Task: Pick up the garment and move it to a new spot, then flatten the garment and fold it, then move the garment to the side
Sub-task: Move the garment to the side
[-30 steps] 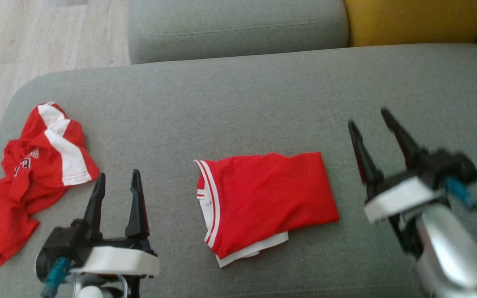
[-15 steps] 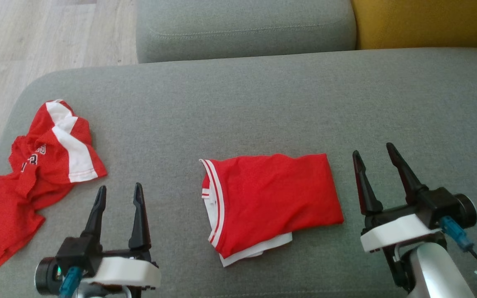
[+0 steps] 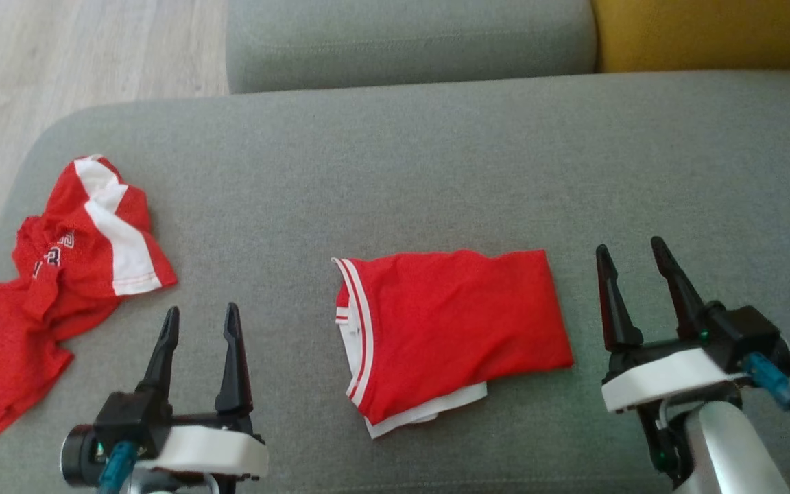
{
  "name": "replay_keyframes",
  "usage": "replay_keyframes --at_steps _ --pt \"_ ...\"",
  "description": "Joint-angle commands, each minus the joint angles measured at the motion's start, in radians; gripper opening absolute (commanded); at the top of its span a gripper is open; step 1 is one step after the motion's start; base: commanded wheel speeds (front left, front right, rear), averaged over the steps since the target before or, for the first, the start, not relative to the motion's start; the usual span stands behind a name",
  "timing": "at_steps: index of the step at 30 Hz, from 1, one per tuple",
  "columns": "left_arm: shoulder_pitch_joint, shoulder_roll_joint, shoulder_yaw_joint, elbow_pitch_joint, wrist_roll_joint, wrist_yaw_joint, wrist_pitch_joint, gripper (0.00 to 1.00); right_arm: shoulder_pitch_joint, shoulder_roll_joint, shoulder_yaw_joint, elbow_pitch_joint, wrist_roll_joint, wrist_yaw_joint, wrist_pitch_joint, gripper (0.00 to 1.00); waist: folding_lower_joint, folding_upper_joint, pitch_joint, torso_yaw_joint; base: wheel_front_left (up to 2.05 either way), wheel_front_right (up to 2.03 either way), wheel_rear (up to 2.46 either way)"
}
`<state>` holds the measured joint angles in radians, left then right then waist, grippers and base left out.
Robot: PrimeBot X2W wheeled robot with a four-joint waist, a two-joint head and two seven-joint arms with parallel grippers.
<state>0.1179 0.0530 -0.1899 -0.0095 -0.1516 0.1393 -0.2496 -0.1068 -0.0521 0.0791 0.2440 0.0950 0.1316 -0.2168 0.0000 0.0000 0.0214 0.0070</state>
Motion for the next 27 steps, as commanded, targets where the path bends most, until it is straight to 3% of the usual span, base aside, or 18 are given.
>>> replay_keyframes --at_steps 1,9,22,23,24,27 --pt "-0.047 -0.003 0.024 -0.033 -0.004 -0.006 -0.012 1.0 -0.018 0.002 0.023 -0.033 0.018 -0.001 0.002 1.0 0.0 0.0 0.012 0.003 0.0 0.0 0.0" --pt "-0.086 -0.003 0.023 -0.019 -0.01 -0.023 -0.012 1.0 -0.035 0.002 0.08 0.079 0.229 -0.001 0.139 1.0 0.0 0.0 0.075 0.027 0.0 0.0 0.0" --pt "-0.134 -0.003 0.018 -0.001 -0.001 -0.042 -0.012 1.0 -0.144 0.002 0.134 0.326 0.333 -0.001 0.188 1.0 0.0 0.0 0.133 0.057 0.0 0.0 0.0" --pt "-0.135 -0.003 0.015 -0.001 0.0 -0.042 -0.012 1.0 -0.151 0.002 0.144 0.339 0.336 -0.001 0.192 0.89 0.0 0.0 0.134 0.059 0.0 0.0 0.0" --pt "-0.136 -0.003 0.013 0.0 0.0 -0.042 -0.012 1.0 -0.159 0.002 0.151 0.349 0.332 -0.001 0.191 0.0 0.0 0.0 0.135 0.059 0.0 0.0 0.0" --pt "-0.138 -0.003 0.011 0.0 0.0 -0.042 -0.012 1.0 -0.184 0.002 0.16 0.367 0.296 -0.001 0.17 0.0 0.0 0.0 0.138 0.057 0.0 0.0 0.0"
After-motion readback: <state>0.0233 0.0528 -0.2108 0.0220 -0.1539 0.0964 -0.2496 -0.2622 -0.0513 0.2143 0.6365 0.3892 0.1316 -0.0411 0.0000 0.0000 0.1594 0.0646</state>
